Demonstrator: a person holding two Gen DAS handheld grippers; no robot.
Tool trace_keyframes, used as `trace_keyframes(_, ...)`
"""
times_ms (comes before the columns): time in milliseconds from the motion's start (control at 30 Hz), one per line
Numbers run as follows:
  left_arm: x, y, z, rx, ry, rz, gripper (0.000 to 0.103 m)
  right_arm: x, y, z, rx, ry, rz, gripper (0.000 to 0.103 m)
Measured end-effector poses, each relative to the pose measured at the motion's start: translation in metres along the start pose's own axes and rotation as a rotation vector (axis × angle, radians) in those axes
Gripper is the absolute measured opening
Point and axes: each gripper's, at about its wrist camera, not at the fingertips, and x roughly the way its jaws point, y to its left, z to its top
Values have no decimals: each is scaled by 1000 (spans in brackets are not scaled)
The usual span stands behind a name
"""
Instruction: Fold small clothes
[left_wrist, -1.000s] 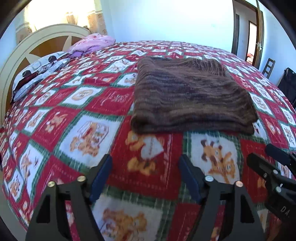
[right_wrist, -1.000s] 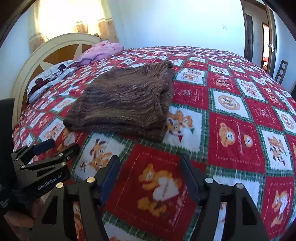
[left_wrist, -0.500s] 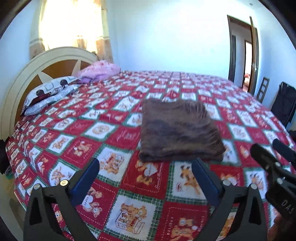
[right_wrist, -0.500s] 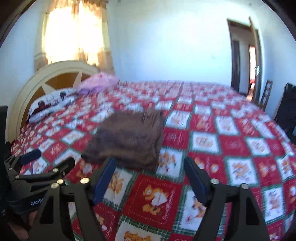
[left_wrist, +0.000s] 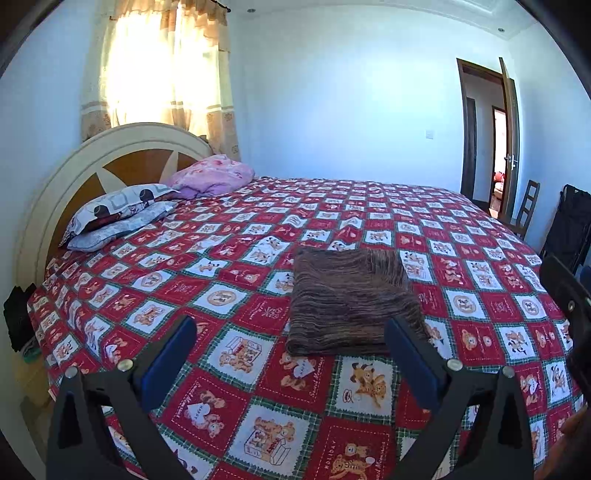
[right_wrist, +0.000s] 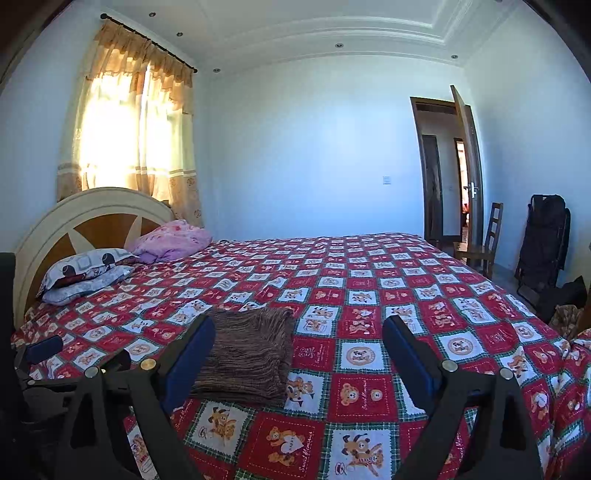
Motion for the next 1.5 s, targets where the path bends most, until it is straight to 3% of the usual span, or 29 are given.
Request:
trace_keyframes(300, -3, -4, -3, 19, 0, 26, 103, -10, 3, 1, -22, -43, -50, 93)
trace_keyframes(1500, 0, -7, -3, 21, 34, 28, 103, 5, 0, -8, -3, 48, -68, 93)
